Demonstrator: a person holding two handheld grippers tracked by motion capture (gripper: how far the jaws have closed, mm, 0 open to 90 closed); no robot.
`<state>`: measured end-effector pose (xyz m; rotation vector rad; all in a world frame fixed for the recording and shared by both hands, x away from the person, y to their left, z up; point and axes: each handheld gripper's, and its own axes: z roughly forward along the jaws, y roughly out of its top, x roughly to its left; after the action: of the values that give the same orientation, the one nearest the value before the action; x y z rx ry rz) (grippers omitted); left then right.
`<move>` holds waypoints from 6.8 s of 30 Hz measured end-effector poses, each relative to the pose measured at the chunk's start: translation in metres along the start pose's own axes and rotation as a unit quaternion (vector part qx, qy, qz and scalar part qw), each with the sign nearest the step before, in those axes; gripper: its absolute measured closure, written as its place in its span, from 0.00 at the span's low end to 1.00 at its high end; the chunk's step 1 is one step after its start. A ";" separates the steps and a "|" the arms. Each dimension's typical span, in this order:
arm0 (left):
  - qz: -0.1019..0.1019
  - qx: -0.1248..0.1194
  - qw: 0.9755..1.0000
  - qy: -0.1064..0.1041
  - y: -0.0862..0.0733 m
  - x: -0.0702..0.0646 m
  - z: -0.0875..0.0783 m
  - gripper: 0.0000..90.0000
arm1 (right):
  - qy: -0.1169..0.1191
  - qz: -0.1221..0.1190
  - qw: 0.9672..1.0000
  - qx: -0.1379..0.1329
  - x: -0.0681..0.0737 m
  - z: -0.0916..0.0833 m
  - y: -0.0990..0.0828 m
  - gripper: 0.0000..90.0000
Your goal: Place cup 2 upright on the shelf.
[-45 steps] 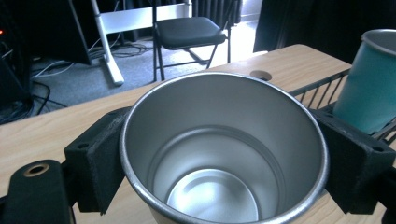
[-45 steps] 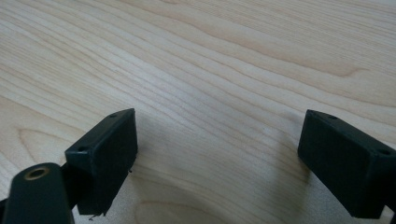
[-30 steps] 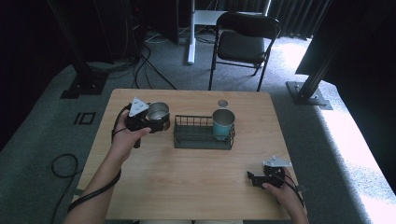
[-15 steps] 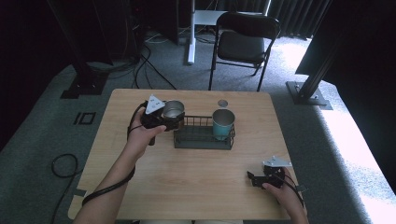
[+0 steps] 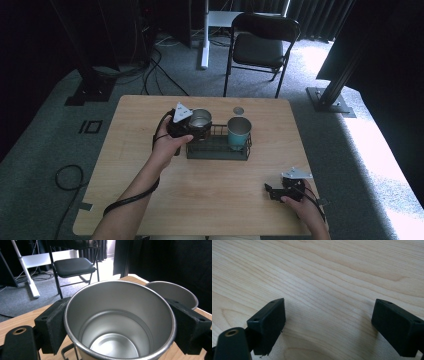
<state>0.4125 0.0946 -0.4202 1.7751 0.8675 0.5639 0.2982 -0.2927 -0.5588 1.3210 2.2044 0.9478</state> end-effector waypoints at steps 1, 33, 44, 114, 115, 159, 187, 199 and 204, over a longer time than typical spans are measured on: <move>0.001 0.005 1.000 0.003 -0.002 0.000 0.004 0.15 | 0.000 0.000 1.000 0.000 0.000 0.000 0.000 0.13; 0.031 0.045 0.998 0.004 -0.052 -0.005 0.039 0.15 | 0.000 0.000 1.000 0.000 0.000 0.000 0.000 0.13; 0.036 0.052 0.998 -0.011 -0.051 -0.004 0.034 0.15 | 0.000 0.000 1.000 0.000 0.000 0.000 0.000 0.13; 0.029 0.027 0.999 0.026 -0.073 0.025 -0.054 0.11 | 0.000 0.000 1.000 0.000 0.000 0.000 0.000 0.13; 0.029 0.027 0.999 0.026 -0.073 0.025 -0.054 0.11 | 0.000 0.000 1.000 0.000 0.000 0.000 0.000 0.13; -0.030 0.090 0.994 0.058 -0.168 0.036 -0.115 0.11 | 0.000 0.000 1.000 -0.001 0.000 0.000 0.000 0.13; -0.086 0.114 0.981 0.133 -0.195 0.065 -0.148 0.12 | 0.000 0.000 1.000 -0.001 0.000 0.000 0.000 0.13; -0.114 0.153 0.965 0.179 -0.201 0.075 -0.160 0.12 | 0.000 0.000 1.000 -0.001 0.000 0.000 0.000 0.13; -0.121 0.175 0.958 0.191 -0.203 0.078 -0.161 0.12 | 0.000 0.000 1.000 -0.001 0.000 0.000 0.000 0.13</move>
<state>0.2866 0.2923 -0.5550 1.8633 1.5090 0.6294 0.2982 -0.2927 -0.5589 1.3193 2.2038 0.9495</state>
